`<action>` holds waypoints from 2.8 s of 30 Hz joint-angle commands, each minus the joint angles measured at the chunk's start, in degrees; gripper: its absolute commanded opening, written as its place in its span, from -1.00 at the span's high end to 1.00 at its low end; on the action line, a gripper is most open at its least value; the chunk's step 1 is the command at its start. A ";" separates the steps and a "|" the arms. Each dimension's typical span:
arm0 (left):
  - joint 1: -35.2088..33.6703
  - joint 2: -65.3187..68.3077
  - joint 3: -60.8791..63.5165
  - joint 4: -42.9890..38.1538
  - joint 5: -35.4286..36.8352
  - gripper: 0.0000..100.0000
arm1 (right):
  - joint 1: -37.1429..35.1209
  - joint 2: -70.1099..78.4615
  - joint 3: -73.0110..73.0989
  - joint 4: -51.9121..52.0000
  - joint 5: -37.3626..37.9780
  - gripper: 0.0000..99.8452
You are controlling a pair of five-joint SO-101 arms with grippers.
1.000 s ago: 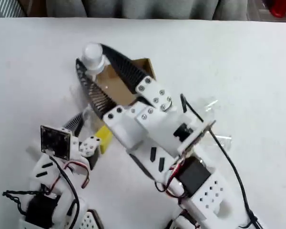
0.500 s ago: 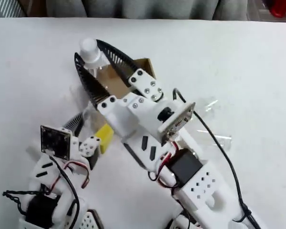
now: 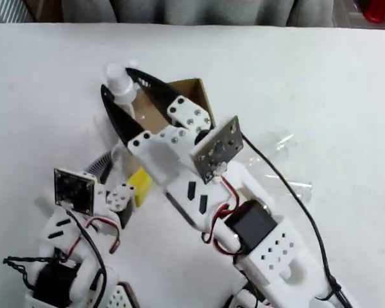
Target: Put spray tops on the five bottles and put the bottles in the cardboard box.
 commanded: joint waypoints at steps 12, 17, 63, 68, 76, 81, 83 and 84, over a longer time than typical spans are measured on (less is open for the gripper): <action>0.22 -0.31 -3.60 0.18 -0.62 0.96 | 0.48 11.91 -13.80 17.98 0.62 0.97; -2.24 -0.31 -3.60 -0.09 -0.62 0.96 | 0.57 15.34 -20.31 26.33 0.18 0.97; -6.20 -0.31 -3.60 -0.18 -0.62 0.96 | 2.95 44.00 -69.36 86.37 -3.16 0.96; -5.93 -0.31 -3.60 -0.18 -0.62 0.96 | 3.03 44.00 -69.45 83.03 -3.16 0.97; -5.93 -0.31 -3.60 -0.18 -0.62 0.96 | 3.12 44.18 -69.27 79.34 -9.67 0.97; -5.85 -0.31 -3.60 -0.18 -0.44 0.96 | 3.21 47.43 -69.10 77.67 -9.23 0.97; -5.85 -0.31 -3.60 -0.18 -0.44 0.96 | 3.21 48.75 -69.36 77.32 -9.23 0.97; -5.85 -0.31 -3.60 -0.18 -0.44 0.96 | 3.21 49.19 -69.54 77.32 -9.23 0.97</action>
